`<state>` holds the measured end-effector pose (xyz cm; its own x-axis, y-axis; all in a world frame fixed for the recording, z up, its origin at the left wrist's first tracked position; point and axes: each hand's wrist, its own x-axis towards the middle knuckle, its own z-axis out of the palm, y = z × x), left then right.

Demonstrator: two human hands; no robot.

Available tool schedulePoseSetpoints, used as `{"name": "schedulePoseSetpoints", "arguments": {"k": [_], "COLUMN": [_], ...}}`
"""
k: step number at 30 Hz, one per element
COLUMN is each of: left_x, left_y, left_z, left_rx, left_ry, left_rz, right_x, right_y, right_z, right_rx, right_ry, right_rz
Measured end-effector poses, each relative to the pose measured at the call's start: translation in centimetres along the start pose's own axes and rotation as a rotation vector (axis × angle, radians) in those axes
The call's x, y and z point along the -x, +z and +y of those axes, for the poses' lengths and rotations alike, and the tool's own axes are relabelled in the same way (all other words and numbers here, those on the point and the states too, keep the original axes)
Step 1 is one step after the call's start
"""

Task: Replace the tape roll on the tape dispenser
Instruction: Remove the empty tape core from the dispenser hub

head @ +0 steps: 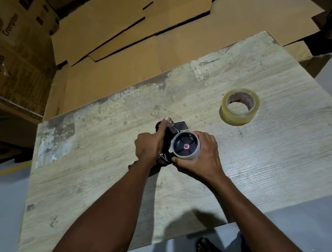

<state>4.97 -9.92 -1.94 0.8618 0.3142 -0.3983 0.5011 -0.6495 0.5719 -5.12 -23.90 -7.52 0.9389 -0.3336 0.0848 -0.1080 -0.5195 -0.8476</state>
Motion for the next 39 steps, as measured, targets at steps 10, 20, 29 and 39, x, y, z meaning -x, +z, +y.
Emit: {"name": "schedulePoseSetpoints", "arguments": {"k": [10,20,29,39], "left_x": [0.9,1.0,1.2,1.7], "left_y": [1.1,0.9,1.4,1.5], "left_z": [0.1,0.4,1.1,1.3], "left_rx": [-0.178,-0.141,-0.121,-0.201], "left_ry": [0.048,0.102,0.08,0.068], "left_rz": [0.07,0.107,0.129,0.131], "right_x": [-0.4,-1.8,-1.9,0.9], "right_y": [-0.2,-1.3,-1.8,-5.0], "right_z": [-0.1,1.2,1.6,0.1], "right_rx": [0.186,0.131,0.087,-0.061], "right_ry": [0.0,-0.295,-0.34,0.005], "right_rz": [0.065,-0.024,0.023,0.084]}}
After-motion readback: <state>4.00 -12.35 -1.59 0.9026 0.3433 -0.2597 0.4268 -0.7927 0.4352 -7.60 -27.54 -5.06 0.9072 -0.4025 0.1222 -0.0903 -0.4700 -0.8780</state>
